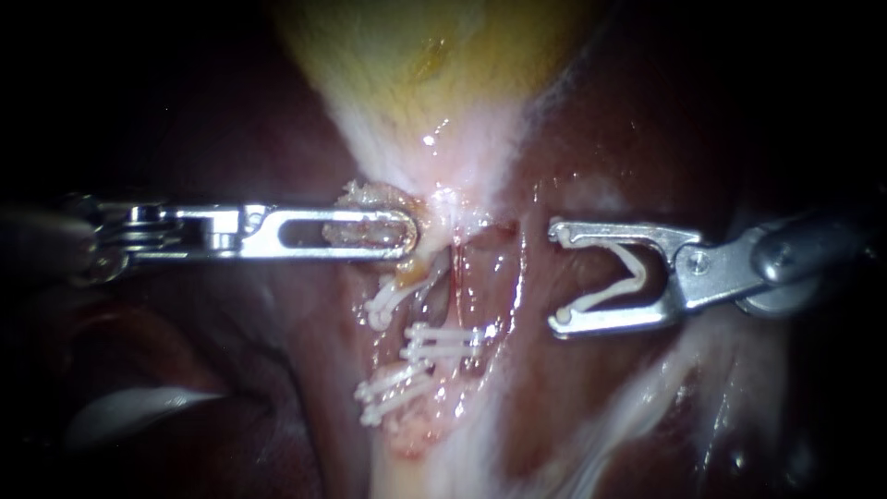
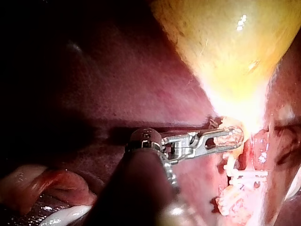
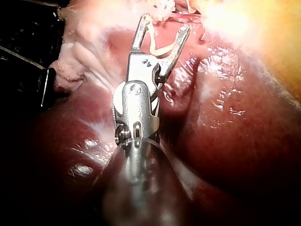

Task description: Clipping third clip right tube

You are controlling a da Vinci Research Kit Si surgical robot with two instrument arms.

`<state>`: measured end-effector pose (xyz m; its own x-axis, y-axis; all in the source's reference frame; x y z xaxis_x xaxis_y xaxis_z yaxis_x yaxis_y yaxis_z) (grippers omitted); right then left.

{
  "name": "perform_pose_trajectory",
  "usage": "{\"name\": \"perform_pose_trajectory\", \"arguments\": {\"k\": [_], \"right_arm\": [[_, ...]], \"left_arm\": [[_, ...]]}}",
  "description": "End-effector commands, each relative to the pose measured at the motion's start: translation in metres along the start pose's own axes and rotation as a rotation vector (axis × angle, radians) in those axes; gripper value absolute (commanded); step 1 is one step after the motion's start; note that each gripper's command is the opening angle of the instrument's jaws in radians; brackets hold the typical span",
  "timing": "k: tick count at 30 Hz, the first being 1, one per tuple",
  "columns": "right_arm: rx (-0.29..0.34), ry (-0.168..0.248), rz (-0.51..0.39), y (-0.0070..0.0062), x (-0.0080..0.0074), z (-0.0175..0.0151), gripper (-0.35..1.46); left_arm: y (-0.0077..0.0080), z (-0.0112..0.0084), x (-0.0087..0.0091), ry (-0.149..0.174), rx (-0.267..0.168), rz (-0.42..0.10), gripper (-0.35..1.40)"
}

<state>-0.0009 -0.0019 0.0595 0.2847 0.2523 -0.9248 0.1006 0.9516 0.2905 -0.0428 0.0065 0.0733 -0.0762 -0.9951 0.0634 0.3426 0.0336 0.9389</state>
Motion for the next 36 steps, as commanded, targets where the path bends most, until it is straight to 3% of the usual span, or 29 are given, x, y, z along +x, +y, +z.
{"name": "perform_pose_trajectory", "arguments": {"k": [1, 5, 10, 19, 27, 36], "right_arm": [[0.0, 0.0, 0.0, 0.0, 0.0, 0.0001, 0.5], [0.002, 0.001, -0.006, 0.0, 0.0, 0.0001, 0.5], [0.002, 0.001, -0.001, 0.0, -0.0001, 0.0002, 0.5], [0.003, 0.002, 0.011, 0.0, -0.0001, 0.0004, 0.5], [-0.001, -0.002, 0.032, -0.0002, -0.0004, 0.0013, 0.5], [-0.012, -0.011, 0.175, 0.0003, -0.0034, 0.0058, 0.5]], "left_arm": [[0.0, -0.0001, 0.0, 0.0, 0.001, -0.001, -0.35], [0.0, -0.0007, 0.0, 0.002, 0.003, 0.0, -0.35], [-0.0009, -0.0034, -0.0012, 0.01, 0.005, -0.008, -0.35], [-0.0049, -0.0094, -0.0037, -0.04, 0.008, -0.025, -0.35], [-0.0062, -0.0096, -0.0029, -0.053, 0.004, -0.027, -0.35], [-0.0065, -0.0096, -0.0027, -0.051, 0.006, -0.027, -0.35]]}}
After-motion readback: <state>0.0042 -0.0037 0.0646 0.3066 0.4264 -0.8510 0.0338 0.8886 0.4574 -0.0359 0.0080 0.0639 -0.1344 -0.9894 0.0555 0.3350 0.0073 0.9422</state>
